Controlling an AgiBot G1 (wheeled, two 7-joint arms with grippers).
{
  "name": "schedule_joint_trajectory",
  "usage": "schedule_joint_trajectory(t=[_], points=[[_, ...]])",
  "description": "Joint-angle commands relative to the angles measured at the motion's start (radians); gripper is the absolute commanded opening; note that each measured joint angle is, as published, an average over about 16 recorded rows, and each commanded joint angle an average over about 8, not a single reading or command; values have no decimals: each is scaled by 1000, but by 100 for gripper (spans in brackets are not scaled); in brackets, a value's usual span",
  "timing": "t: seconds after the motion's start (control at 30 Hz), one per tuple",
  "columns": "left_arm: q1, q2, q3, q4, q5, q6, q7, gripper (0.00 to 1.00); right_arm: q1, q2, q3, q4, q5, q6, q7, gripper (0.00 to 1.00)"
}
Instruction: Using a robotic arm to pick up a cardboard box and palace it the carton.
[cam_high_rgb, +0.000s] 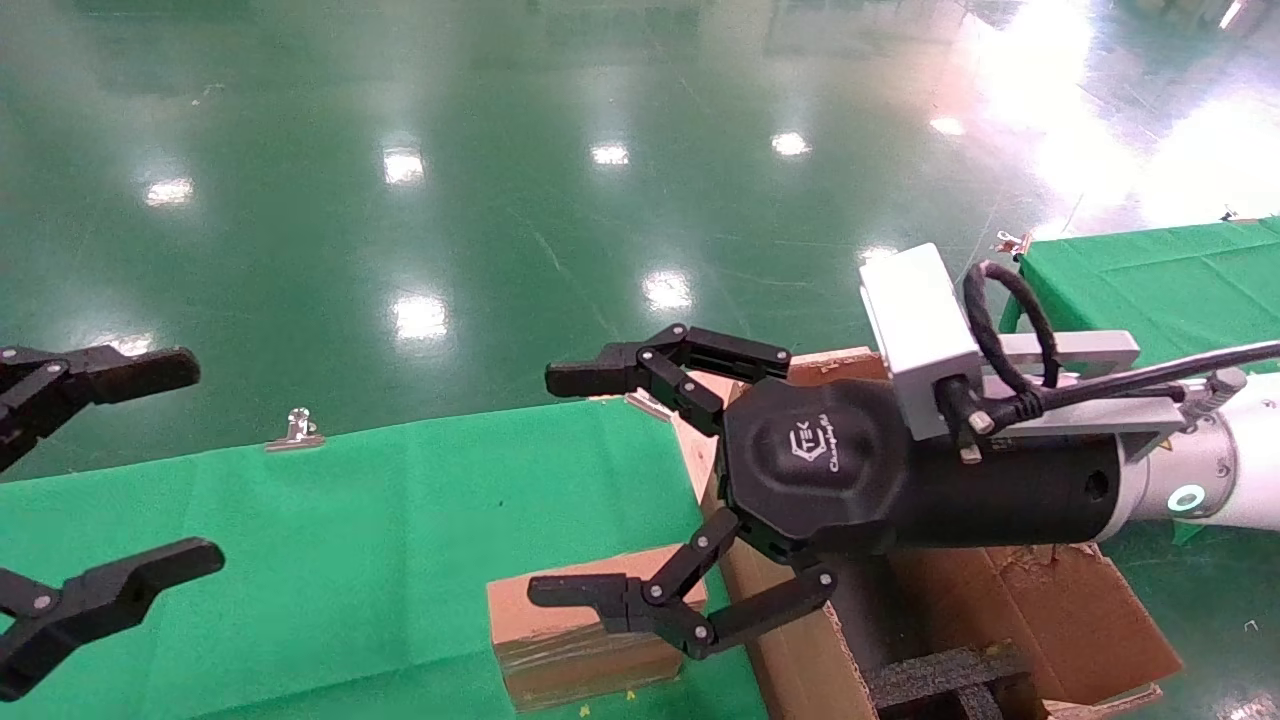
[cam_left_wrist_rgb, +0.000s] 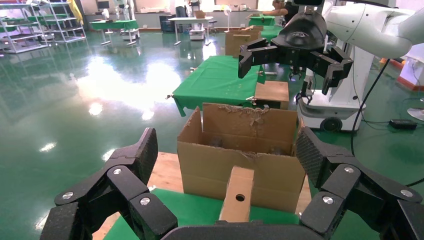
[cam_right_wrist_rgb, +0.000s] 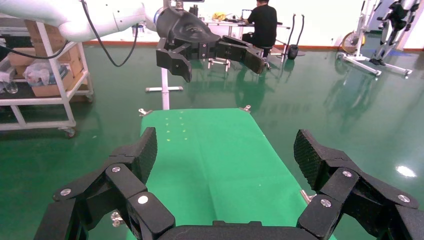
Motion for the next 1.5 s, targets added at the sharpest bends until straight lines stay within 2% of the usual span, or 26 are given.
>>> schedule_joint_trajectory(t=[0.03,0.2,0.23,0.47,0.7,1.07,1.5], points=[[0,0,0,0,0,0,0,68,0,0,0,0,0,0,0,100],[0,0,0,0,0,0,0,5,0,0,1,0,0,0,0,100],[0,0,0,0,0,0,0,0,0,0,1,0,0,0,0,100],[0,0,0,0,0,0,0,0,20,7,-23,11,-52,8,22,100],[0,0,0,0,0,0,0,0,114,-17,-122,42,-258,16,106,100],[0,0,0,0,0,0,0,0,280,-160,-312,44,-620,-14,194,100],[0,0,0,0,0,0,0,0,416,-308,-481,48,-947,-38,199,100]])
